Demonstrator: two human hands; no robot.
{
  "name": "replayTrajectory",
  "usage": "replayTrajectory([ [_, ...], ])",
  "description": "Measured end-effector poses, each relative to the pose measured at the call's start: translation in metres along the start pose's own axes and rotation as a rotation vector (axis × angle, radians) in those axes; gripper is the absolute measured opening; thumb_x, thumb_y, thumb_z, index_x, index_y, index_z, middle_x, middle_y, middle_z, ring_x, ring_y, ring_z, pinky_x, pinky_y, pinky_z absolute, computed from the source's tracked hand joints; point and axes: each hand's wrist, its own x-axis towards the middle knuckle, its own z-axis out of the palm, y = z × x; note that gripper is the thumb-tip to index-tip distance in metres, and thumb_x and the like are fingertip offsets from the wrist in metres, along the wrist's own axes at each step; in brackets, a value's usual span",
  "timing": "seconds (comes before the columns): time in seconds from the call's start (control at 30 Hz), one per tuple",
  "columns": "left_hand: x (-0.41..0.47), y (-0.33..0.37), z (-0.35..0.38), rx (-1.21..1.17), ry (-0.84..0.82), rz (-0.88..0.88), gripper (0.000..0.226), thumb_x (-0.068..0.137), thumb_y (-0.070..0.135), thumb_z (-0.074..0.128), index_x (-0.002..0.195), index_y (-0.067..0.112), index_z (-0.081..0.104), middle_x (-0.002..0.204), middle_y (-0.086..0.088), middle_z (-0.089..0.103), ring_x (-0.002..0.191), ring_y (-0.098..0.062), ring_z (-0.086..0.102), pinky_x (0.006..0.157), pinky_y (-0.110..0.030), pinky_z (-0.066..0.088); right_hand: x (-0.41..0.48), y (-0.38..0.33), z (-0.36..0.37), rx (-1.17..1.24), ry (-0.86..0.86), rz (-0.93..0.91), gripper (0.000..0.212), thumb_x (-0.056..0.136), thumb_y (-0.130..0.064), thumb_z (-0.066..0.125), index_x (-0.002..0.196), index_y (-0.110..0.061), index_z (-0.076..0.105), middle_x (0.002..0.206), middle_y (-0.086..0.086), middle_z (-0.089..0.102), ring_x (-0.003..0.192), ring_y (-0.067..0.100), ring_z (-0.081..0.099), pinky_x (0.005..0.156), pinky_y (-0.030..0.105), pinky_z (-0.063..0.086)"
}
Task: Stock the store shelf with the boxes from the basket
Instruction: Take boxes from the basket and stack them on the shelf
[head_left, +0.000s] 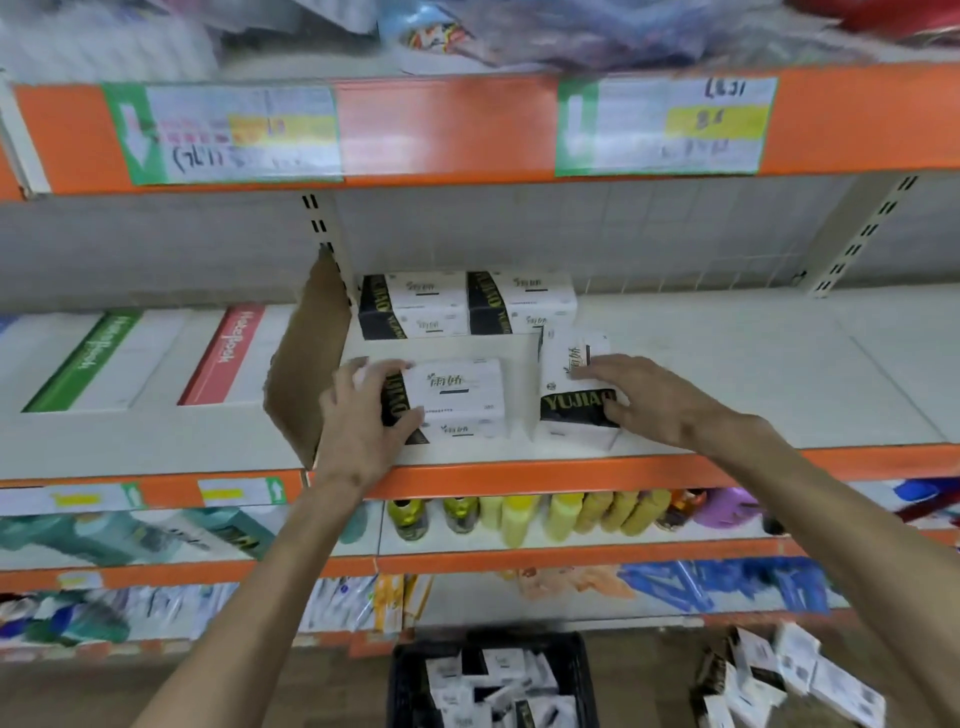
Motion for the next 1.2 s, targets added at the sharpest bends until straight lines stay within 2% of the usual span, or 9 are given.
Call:
replayTrajectory([
  [0.07,0.001,0.001,0.003,0.023,-0.079,0.057,0.040,0.087,0.038,0.065,0.126,0.032,0.056,0.137,-0.002,0.045,0.126,-0.029,0.042,0.108,-0.038,0.031,0.004,-0.007,0.004,-0.054,0.016,0.050,0.055,0.093,-0.014,0.048,0.146,-0.026,0.037,0.150,0.001,0.038,0.132,0.026,0.038,0.109,0.037,0.035],
  [0.17,0.001,0.002,0.004,-0.050,-0.090,0.015,0.036,0.089,0.034,0.065,0.123,0.031,0.056,0.135,0.000,0.046,0.121,-0.030,0.046,0.105,-0.040,0.038,0.004,-0.033,0.018,-0.118,0.095,0.172,0.051,0.096,-0.016,0.044,0.146,-0.014,0.034,0.142,0.009,0.038,0.122,0.033,0.042,0.098,0.044,0.043],
  [0.3,0.009,0.005,0.001,-0.037,-0.066,-0.053,0.035,0.090,0.029,0.063,0.124,0.029,0.055,0.136,-0.001,0.046,0.120,-0.029,0.048,0.104,-0.043,0.040,0.013,-0.070,0.029,0.047,0.119,0.263,0.037,0.100,-0.021,0.044,0.129,0.001,0.041,0.130,0.018,0.037,0.111,0.036,0.047,0.090,0.042,0.045],
  [0.4,0.017,-0.002,-0.003,-0.058,-0.056,-0.097,0.036,0.091,0.025,0.063,0.126,0.026,0.054,0.137,-0.004,0.043,0.120,-0.029,0.049,0.106,-0.041,0.041,0.013,-0.059,0.020,0.167,0.174,0.179,0.049,0.099,-0.027,0.048,0.143,-0.010,0.032,0.139,0.015,0.035,0.120,0.034,0.044,0.098,0.041,0.039],
  [0.47,0.020,-0.007,-0.004,-0.108,-0.039,-0.098,0.039,0.090,0.020,0.064,0.128,0.019,0.054,0.136,-0.006,0.042,0.121,-0.025,0.049,0.105,-0.032,0.038,0.012,-0.037,0.012,0.032,0.199,0.200,0.067,0.093,-0.035,0.058,0.150,-0.025,0.023,0.146,0.012,0.029,0.130,0.034,0.031,0.105,0.046,0.034],
  [0.53,0.024,-0.010,-0.004,-0.183,-0.010,-0.159,0.046,0.089,0.018,0.067,0.131,0.010,0.049,0.135,-0.010,0.043,0.120,-0.023,0.049,0.102,-0.028,0.038,0.014,-0.018,0.010,-0.011,0.149,0.299,0.074,0.087,-0.046,0.063,0.149,-0.033,0.024,0.146,0.014,0.028,0.130,0.039,0.031,0.105,0.049,0.034],
  [0.7,0.040,-0.017,0.000,-0.281,-0.014,-0.289,0.054,0.084,0.026,0.072,0.127,0.002,0.051,0.127,-0.016,0.055,0.113,-0.029,0.058,0.099,-0.046,0.048,0.035,-0.020,0.023,0.198,0.179,0.311,0.072,0.086,-0.047,0.064,0.147,-0.029,0.031,0.130,0.013,0.046,0.113,0.034,0.053,0.092,0.041,0.044],
  [1.0,0.069,-0.023,0.009,-0.321,0.095,-0.322,0.073,0.074,0.033,0.082,0.131,0.008,0.044,0.126,-0.009,0.053,0.110,-0.024,0.059,0.099,-0.045,0.049,0.077,-0.027,0.028,0.158,0.285,0.367,0.064,0.090,-0.044,0.062,0.144,-0.025,0.034,0.126,0.013,0.047,0.107,0.037,0.055,0.083,0.041,0.046],
  [1.2,0.077,-0.023,0.013,-0.302,0.101,-0.318,0.072,0.074,0.036,0.080,0.131,0.011,0.043,0.125,-0.007,0.055,0.112,-0.023,0.058,0.098,-0.046,0.049,0.078,-0.025,0.035,0.118,0.332,0.377,0.060,0.091,-0.043,0.059,0.143,-0.025,0.035,0.126,0.012,0.047,0.102,0.038,0.057,0.074,0.037,0.040],
])
